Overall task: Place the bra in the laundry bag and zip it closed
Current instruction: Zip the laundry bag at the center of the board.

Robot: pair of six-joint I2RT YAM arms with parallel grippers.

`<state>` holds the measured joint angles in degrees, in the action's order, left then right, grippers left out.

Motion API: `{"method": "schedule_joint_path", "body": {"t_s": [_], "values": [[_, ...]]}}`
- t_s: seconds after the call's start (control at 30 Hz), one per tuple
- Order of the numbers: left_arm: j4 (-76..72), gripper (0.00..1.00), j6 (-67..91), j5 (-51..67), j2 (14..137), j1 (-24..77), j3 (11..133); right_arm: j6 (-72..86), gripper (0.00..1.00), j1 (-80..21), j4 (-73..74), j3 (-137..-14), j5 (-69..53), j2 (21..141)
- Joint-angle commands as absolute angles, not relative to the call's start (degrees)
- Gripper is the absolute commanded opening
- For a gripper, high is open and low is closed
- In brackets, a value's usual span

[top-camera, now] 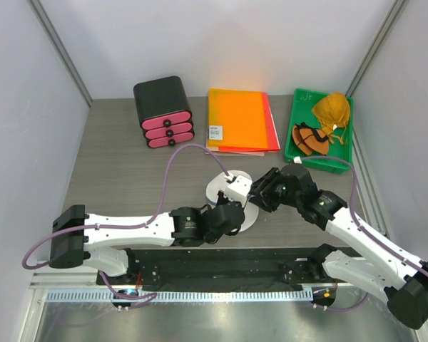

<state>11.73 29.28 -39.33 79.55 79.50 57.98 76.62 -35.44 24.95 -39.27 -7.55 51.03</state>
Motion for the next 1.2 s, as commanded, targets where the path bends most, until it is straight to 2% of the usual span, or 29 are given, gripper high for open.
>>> {"method": "schedule_joint_path", "body": {"t_s": [0.0,0.1,0.27,0.3,0.33,0.47,0.63,0.8,1.07,1.17], "values": [[8.4,0.0,28.0,-39.3,79.4,79.8,60.4,79.0,0.51,-36.2,20.9,-39.9,-6.0,51.6],[8.1,0.0,27.9,-38.5,79.4,79.8,60.4,79.0,0.47,-36.2,20.2,-39.3,-5.6,52.5],[7.7,0.0,27.3,-37.5,79.6,79.8,60.2,78.9,0.32,-36.2,17.3,-38.5,-6.3,54.7],[7.7,0.0,27.3,-37.5,79.6,79.8,60.1,78.5,0.28,-36.2,16.8,-38.5,-6.1,54.8],[7.7,0.0,27.4,-37.6,79.5,79.8,59.7,78.3,0.19,-36.2,16.4,-38.5,-6.0,55.4],[8.6,0.0,28.3,-38.3,79.4,79.8,58.5,76.2,0.02,-35.1,13.9,-38.6,-7.0,56.6],[11.3,0.0,29.5,-41.7,77.4,79.8,54.9,71.0,0.01,-29.5,8.8,-39.2,-15.5,58.4],[16.5,0.0,31.3,-45.3,75.0,79.8,51.3,62.0,0.01,-20.1,5.6,-42.0,-29.2,63.9],[17.4,0.0,33.3,-42.8,69.8,79.9,46.8,46.2,0.01,-18.6,10.2,-55.7,-43.1,80.9],[13.9,0.0,32.1,-40.2,68.9,80.0,46.8,41.3,0.02,-20.8,15.6,-62.9,-43.3,85.2]]}}
